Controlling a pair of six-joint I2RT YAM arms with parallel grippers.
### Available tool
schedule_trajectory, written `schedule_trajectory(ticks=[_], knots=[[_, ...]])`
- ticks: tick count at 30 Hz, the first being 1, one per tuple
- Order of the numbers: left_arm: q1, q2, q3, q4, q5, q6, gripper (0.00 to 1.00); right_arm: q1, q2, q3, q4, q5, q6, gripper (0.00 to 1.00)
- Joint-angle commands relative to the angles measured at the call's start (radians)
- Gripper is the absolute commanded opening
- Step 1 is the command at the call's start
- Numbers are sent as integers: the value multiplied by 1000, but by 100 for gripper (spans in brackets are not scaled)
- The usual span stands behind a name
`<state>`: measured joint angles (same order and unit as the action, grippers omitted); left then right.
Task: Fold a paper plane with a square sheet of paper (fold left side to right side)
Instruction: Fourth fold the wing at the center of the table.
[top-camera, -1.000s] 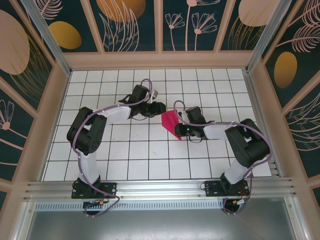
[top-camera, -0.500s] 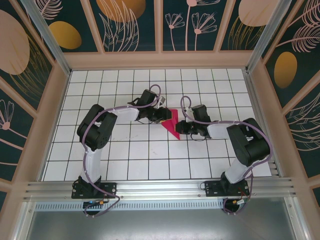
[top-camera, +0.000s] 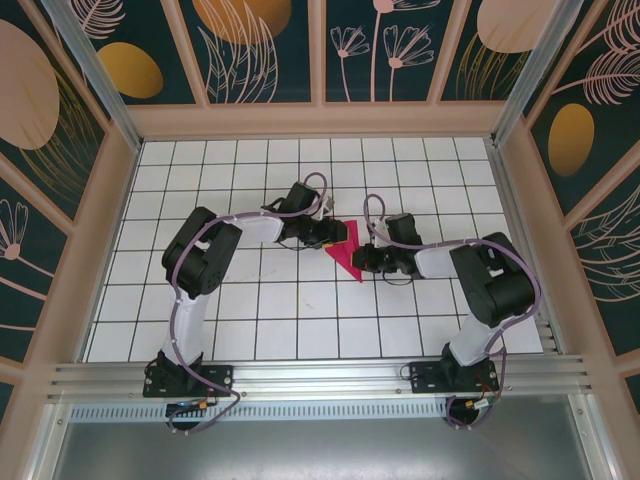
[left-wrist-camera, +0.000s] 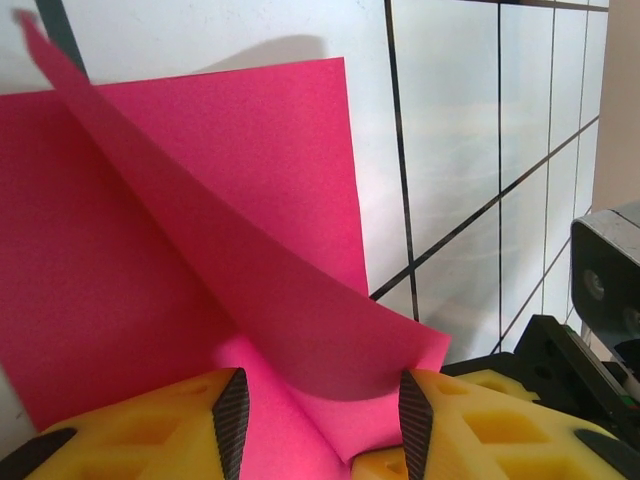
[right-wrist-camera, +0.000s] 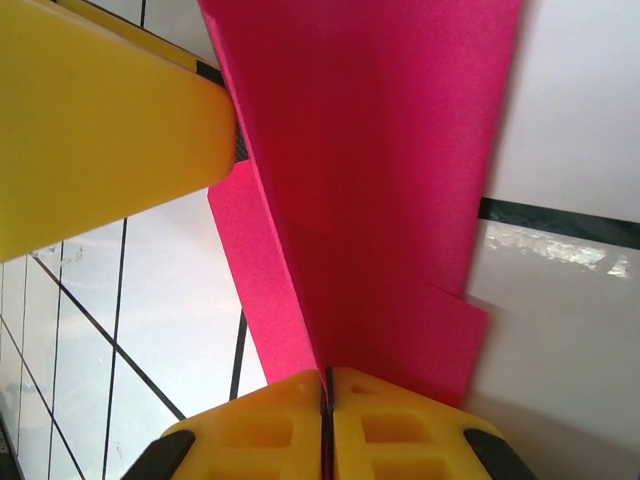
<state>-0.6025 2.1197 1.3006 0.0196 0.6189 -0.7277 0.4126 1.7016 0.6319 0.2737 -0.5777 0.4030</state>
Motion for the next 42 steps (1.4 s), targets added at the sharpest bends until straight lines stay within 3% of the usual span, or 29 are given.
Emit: schedule_trajectory(ticks=[1,20,32,42], knots=[[-6,29,32,-19,-14,2,47,-7,23,-14,37,-25,10,12],[-10,71,58,-107,-93,24,46,-13,5,13,32,-42,19,22],[-10,69,59,-113,-100,27,46,-69,-112,39,-42,-50,2,41],[-10,68,61,-110,-99,25,46,-92,-44,75,-1,-116,36,39]])
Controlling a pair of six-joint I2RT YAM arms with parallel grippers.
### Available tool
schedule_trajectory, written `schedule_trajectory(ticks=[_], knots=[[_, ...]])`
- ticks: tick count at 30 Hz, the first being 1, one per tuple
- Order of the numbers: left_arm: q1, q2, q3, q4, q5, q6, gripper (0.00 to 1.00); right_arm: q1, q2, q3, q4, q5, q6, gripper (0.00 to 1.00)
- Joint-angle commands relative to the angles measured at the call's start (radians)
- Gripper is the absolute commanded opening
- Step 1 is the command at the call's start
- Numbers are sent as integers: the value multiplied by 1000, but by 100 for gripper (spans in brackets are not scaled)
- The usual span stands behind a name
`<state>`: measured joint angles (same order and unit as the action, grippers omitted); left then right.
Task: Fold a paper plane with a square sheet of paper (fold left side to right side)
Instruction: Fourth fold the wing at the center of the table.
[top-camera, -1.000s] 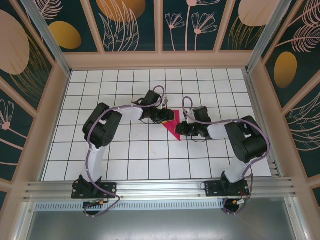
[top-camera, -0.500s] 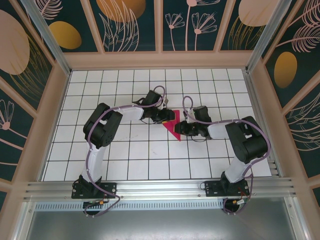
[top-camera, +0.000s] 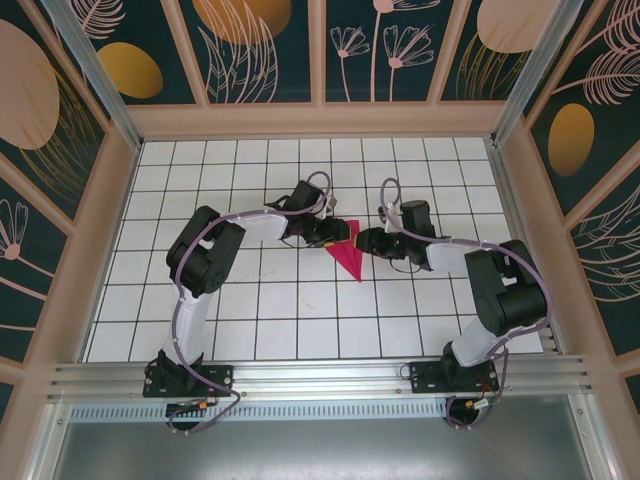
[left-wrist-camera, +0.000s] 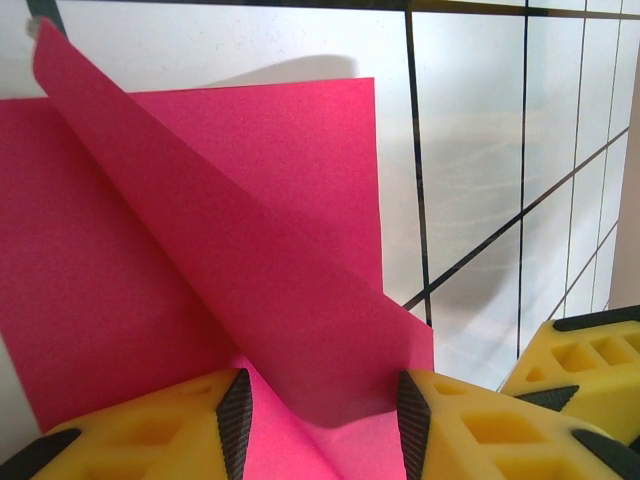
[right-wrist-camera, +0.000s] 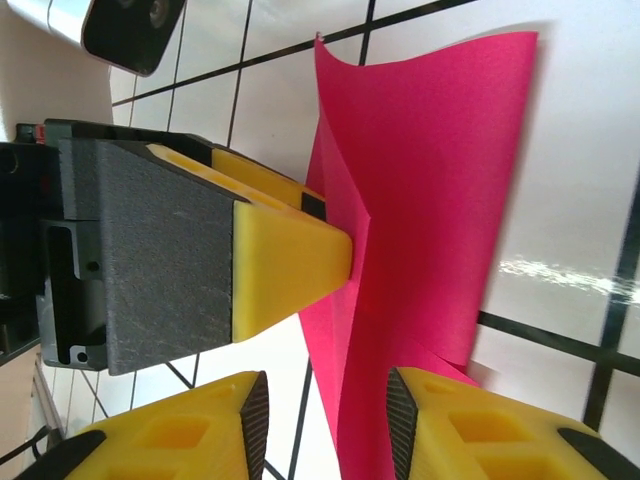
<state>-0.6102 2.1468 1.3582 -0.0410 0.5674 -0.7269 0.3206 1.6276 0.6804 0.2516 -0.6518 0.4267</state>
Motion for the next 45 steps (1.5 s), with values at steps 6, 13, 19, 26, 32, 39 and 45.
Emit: schedule_trajectory(ticks=[6,13,19,26,32,39,45], knots=[[-2,41,6,-52,-48,26,46,9,95,50,58,-68,35,34],[-3,39,7,-53,-49,25,46,19,139,76,57,-76,32,25],[-3,38,7,-57,-53,27,46,13,144,78,16,-52,3,11],[-2,39,5,-57,-55,29,46,-5,149,77,-13,-38,-21,7],[-3,38,3,-58,-56,29,46,-18,156,70,-25,-20,-31,7],[-3,35,0,-56,-56,27,46,-21,175,85,-44,-5,-43,7],[-3,33,-7,-50,-55,27,46,-20,190,90,-63,14,-49,7]])
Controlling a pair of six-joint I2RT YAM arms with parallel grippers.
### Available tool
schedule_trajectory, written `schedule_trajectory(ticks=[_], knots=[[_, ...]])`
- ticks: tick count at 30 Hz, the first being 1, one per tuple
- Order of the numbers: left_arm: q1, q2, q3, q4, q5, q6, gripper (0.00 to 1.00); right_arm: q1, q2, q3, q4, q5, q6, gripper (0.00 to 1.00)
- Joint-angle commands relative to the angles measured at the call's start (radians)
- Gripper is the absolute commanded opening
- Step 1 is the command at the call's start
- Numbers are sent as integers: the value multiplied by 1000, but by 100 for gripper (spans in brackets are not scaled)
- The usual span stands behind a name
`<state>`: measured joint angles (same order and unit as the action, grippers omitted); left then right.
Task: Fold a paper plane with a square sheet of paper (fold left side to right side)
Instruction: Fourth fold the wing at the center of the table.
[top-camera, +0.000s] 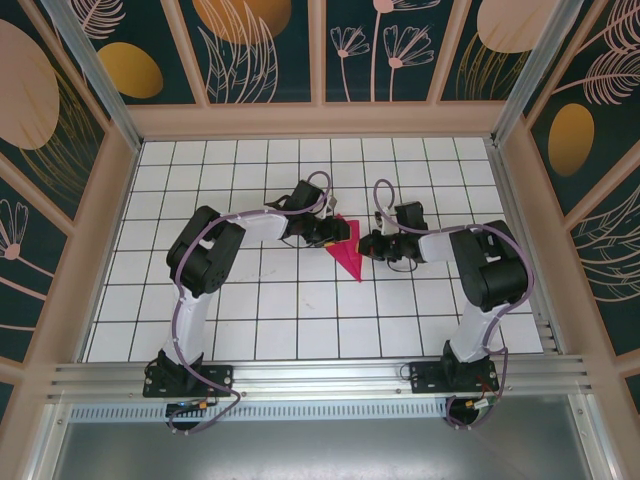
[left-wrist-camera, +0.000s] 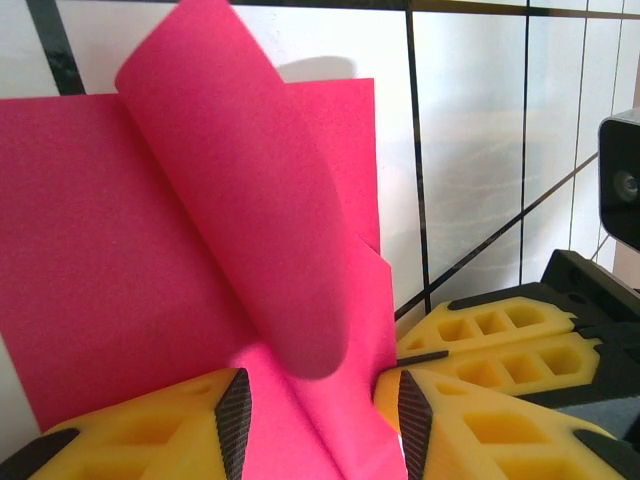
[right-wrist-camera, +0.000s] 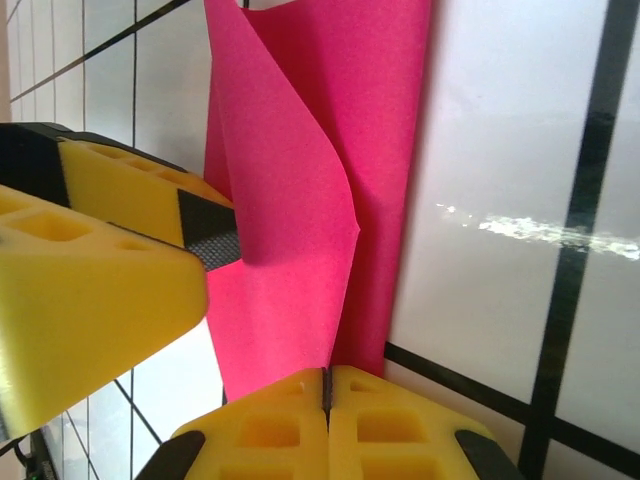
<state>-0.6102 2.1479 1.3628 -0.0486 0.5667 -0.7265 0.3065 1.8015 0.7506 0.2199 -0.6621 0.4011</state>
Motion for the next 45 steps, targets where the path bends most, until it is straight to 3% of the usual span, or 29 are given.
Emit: schedule_trajectory(ticks=[1,18,31,36,45], knots=[[-2,32,-10,-41,-54,27,46,-7,18,20,-29,23,-23,7],[-2,21,-18,-33,-52,24,46,3,26,32,-113,92,-30,7],[-1,-109,19,-82,-57,58,44,6,33,27,-159,130,-31,4],[-7,-62,53,-46,23,44,38,9,34,30,-159,132,-34,4],[-6,65,167,-30,78,34,38,16,39,35,-165,136,-36,4]])
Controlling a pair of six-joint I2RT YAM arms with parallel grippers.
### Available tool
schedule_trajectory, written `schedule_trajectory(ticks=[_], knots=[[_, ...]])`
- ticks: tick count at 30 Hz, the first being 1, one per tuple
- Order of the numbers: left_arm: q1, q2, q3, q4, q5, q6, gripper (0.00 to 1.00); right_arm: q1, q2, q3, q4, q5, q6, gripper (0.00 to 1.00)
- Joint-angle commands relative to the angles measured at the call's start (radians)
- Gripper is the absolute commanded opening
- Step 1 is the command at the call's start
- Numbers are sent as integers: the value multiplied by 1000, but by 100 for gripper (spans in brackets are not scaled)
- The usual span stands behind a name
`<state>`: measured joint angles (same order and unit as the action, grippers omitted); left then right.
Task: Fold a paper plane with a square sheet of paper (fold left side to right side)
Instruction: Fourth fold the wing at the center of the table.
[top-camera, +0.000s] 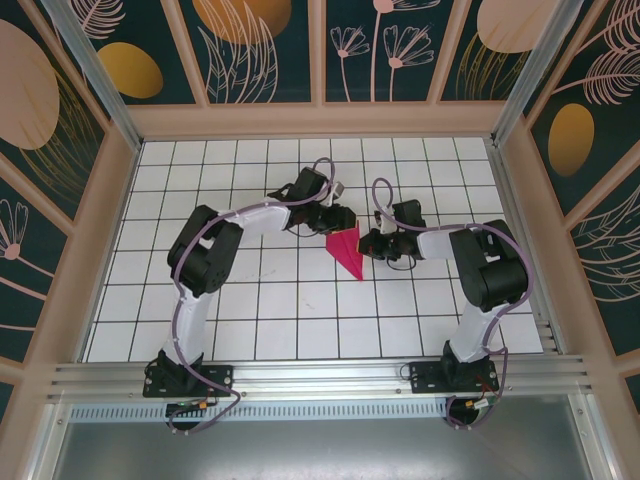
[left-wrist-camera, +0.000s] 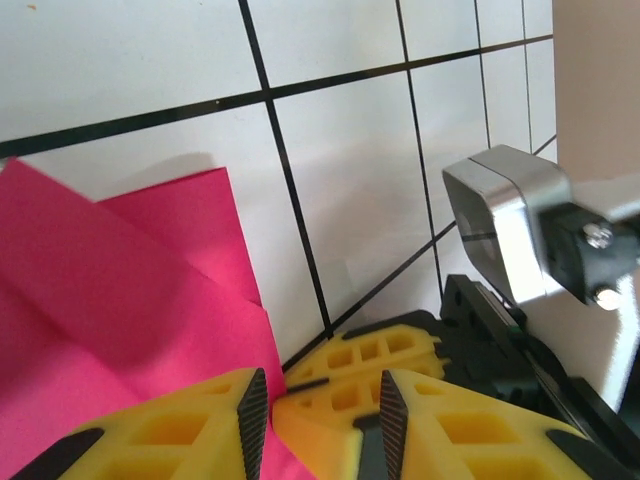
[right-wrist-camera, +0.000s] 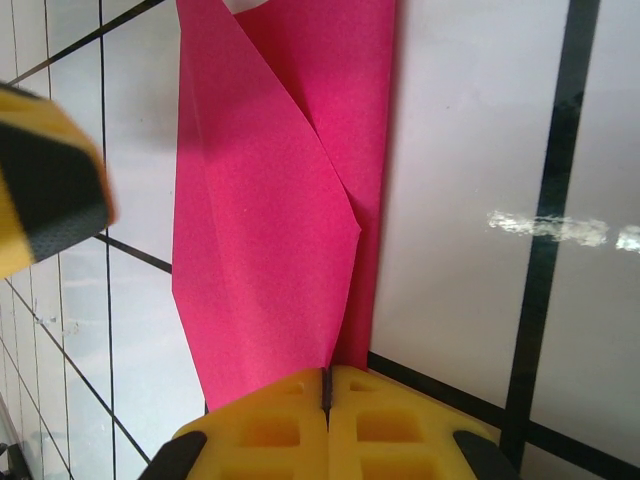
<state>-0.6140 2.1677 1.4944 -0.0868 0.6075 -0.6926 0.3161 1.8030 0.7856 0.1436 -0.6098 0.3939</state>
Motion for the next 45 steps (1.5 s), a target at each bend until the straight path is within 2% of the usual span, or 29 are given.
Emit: schedule_trajectory(ticks=[1,11,16,25,29,35,45], knots=[[-3,55,44,1,31,3,38,6,38,1,-90,85,-30,4],[-3,117,86,-91,-84,40,38,6,35,6,-116,103,-44,4],[-3,134,72,-93,-94,45,38,6,17,11,-112,94,-43,7],[-4,136,-15,-61,-110,38,38,-2,-129,62,-137,91,-37,24],[-3,135,-35,-44,-105,32,38,2,-213,62,-172,101,-35,29],[-3,128,-35,-42,-107,33,38,66,-252,6,-126,24,16,27],[-3,127,-38,-42,-112,34,38,153,-137,16,-96,7,36,24]])
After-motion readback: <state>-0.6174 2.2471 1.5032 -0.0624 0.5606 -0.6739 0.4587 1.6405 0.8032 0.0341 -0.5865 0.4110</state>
